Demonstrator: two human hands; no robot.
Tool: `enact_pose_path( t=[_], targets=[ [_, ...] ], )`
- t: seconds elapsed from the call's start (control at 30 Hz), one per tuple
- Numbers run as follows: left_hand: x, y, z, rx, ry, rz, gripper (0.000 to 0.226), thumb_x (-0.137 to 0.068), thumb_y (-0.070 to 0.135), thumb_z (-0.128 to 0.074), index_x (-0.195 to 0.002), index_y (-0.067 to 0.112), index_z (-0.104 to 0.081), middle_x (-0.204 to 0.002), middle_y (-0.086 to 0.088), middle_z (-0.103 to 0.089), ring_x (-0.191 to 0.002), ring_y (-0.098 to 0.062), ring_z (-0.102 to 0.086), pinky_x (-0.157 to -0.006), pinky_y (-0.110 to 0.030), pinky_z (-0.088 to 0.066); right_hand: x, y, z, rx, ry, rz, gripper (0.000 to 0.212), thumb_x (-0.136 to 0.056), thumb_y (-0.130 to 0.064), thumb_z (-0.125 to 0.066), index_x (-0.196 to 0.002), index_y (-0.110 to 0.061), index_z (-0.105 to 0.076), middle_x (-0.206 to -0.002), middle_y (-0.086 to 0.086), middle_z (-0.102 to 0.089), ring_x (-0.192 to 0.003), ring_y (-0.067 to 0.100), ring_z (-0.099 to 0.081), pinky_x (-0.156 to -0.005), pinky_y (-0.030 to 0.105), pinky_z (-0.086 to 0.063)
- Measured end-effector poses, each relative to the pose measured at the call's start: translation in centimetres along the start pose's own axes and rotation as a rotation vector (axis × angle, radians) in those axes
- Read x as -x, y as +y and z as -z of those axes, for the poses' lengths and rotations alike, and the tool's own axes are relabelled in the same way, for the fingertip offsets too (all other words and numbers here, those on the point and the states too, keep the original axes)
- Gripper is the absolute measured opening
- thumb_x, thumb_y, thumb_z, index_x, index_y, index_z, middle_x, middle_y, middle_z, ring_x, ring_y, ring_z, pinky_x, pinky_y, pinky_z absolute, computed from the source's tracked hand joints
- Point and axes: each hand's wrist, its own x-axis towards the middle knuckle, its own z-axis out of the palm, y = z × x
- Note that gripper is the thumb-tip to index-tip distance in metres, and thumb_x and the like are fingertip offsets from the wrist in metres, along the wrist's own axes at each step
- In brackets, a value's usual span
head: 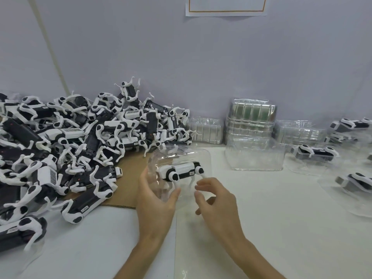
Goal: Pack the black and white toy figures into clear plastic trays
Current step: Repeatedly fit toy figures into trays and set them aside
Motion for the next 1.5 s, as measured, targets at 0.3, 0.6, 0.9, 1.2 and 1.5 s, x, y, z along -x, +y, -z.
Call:
enact_pose_path(
  t=[0.3,0.6,0.9,1.2,1.5],
  targets=[
    [3.2,0.9,-2.4,-0.005,-0.032,-0.196,0.095,-0.075,0.016,-0.085,-0.148,0.036,-0.029,-0.122,0.025,-0.049,-0.104,-0.004,-0.06,-0.068,-0.01,-0.052,-0.1,0.2,-1.0,0.011,0.052,-0.183,0.022,-0.071,-0.049,-0.063,-0.089,-0.038,-0.068,-0.092,-0.018,-0.071,-0.081,0.009,-0.066,-0.07,0.031,-0.054],
    [3.5,2.2,-2.1,-0.139,0.025,-0.23,0.093,-0.073,0.048,-0.076,-0.148,0.044,-0.022,-0.123,0.028,-0.048,-0.102,0.0,-0.059,-0.069,-0.012,-0.047,-0.6,0.1,-0.1,0.218,0.193,-0.109,0.014,-0.06,-0.043,-0.061,-0.074,-0.047,-0.059,-0.071,-0.036,-0.059,-0.072,-0.019,-0.052,-0.06,0.01,-0.034],
    [2.4,2.1,-1.8,0.014,-0.001,-0.143,0.093,-0.073,0.026,-0.086,-0.143,0.047,-0.028,-0.123,0.012,-0.053,-0.099,-0.011,-0.063,-0.073,-0.021,-0.053,-0.5,0.1,0.5,0.277,0.148,-0.005,0.018,-0.077,-0.056,-0.062,-0.091,-0.045,-0.064,-0.089,-0.027,-0.068,-0.081,0.001,-0.062,-0.069,0.019,-0.045],
    [-0.8,0.9,0.3,0.298,-0.03,0.241,0.071,-0.082,0.014,-0.078,-0.138,0.032,-0.038,-0.128,0.004,-0.057,-0.117,-0.014,-0.06,-0.073,-0.029,-0.059,-1.3,0.6,2.1,0.383,-0.314,0.218,0.038,-0.088,-0.038,-0.067,-0.125,-0.04,-0.062,-0.12,-0.027,-0.061,-0.072,-0.002,-0.056,-0.079,0.016,-0.043],
    [-1.2,0.7,0.9,0.108,-0.041,0.328,0.062,-0.073,0.045,-0.08,-0.127,0.03,-0.053,-0.132,0.009,-0.05,-0.118,-0.007,-0.052,-0.086,-0.02,-0.04,-1.1,0.2,3.3,0.496,0.058,0.238,0.025,-0.071,-0.034,-0.06,-0.091,-0.037,-0.075,-0.092,-0.022,-0.073,-0.083,0.008,-0.064,-0.068,0.017,-0.04]
  ],
)
